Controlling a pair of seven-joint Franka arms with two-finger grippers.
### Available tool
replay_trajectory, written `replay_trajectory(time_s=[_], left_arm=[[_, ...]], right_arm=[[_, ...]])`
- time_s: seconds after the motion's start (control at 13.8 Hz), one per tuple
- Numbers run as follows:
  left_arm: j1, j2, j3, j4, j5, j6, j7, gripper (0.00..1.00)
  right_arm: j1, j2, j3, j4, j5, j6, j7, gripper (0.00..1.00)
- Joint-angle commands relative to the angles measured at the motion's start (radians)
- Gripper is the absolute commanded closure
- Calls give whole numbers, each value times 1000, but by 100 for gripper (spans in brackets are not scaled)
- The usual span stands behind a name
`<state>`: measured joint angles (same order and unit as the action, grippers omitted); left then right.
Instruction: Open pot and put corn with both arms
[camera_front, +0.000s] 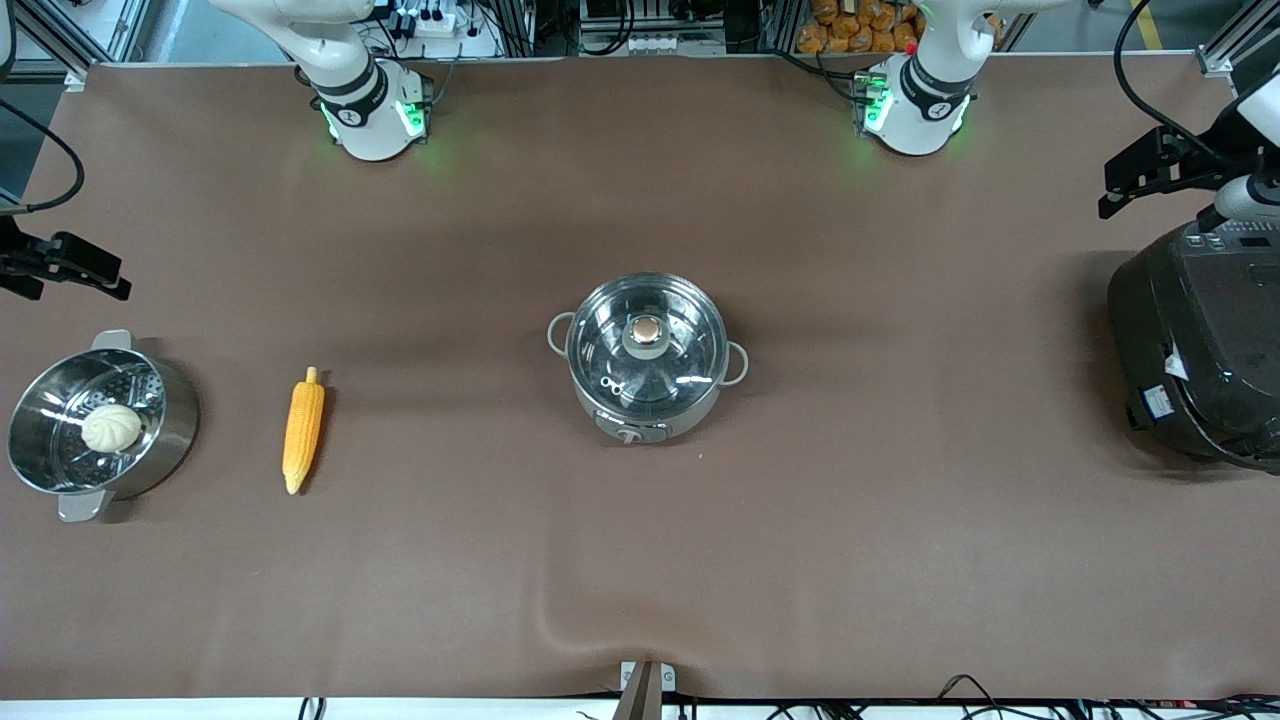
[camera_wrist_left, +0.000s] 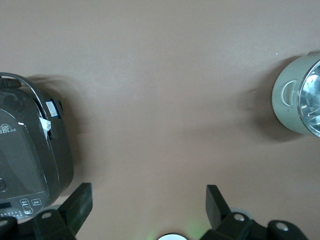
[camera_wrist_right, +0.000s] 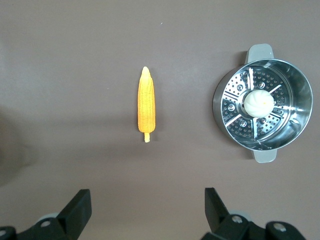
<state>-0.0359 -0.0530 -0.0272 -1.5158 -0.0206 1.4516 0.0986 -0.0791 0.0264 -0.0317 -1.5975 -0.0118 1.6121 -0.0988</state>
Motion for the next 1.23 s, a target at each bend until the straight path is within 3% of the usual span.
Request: replay_trajectory(time_s=[0.0, 1.16], left_arm=[[10, 15, -7, 34, 21, -28, 23, 0], [13, 53, 6, 34, 16, -4, 19, 0]], right_arm=[[-14, -25, 9, -24, 16, 0, 11, 0], [-7, -20, 10, -32, 16, 18, 11, 0]])
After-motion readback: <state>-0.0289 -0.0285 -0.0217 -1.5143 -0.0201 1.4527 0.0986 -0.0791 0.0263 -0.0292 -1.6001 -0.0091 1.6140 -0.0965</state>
